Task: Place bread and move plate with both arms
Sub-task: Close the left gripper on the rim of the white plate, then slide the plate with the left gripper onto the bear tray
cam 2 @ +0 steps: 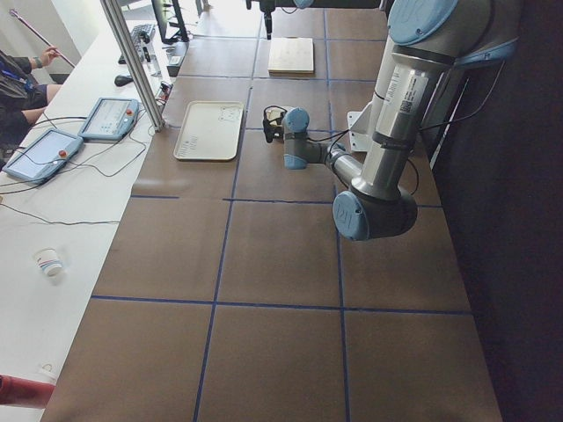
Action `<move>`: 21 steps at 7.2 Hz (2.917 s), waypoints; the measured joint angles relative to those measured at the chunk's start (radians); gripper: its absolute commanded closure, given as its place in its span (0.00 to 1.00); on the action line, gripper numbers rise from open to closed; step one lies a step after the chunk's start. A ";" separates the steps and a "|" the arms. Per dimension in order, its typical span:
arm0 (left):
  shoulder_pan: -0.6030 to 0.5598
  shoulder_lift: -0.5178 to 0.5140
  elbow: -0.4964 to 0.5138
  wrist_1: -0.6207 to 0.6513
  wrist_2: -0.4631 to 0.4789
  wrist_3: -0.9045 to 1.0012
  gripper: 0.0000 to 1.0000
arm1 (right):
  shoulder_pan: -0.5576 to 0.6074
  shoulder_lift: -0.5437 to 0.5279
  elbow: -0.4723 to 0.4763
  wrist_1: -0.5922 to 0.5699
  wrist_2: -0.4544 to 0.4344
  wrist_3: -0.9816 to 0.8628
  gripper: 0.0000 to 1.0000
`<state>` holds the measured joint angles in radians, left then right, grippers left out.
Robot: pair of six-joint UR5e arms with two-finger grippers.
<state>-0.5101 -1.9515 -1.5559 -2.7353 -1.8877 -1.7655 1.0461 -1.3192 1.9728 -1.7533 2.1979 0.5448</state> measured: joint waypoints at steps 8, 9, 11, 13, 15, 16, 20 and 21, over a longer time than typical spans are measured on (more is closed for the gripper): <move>0.056 -0.083 0.156 -0.106 0.036 -0.006 0.59 | 0.000 0.000 -0.004 0.000 0.000 0.003 0.00; 0.062 -0.091 0.161 -0.106 0.036 -0.006 0.61 | 0.000 -0.001 -0.004 0.000 0.000 0.003 0.00; 0.082 -0.107 0.178 -0.106 0.061 -0.006 0.68 | 0.000 -0.001 -0.005 0.000 -0.001 0.002 0.00; 0.095 -0.112 0.182 -0.107 0.075 -0.006 0.84 | 0.000 -0.002 -0.006 0.000 -0.001 0.002 0.00; 0.097 -0.113 0.181 -0.108 0.077 -0.008 0.97 | 0.001 -0.002 -0.006 0.000 -0.001 0.002 0.00; 0.097 -0.113 0.177 -0.109 0.076 -0.009 0.98 | 0.002 -0.002 -0.006 0.000 -0.001 0.001 0.00; 0.082 -0.118 0.141 -0.182 0.076 -0.101 1.00 | 0.022 -0.015 -0.006 0.000 0.000 -0.031 0.00; 0.067 -0.123 0.140 -0.216 0.078 -0.140 1.00 | 0.035 -0.029 -0.006 0.000 0.000 -0.055 0.00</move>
<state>-0.4427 -2.0742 -1.4160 -2.9515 -1.8100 -1.9059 1.0814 -1.3477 1.9667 -1.7534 2.1982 0.4896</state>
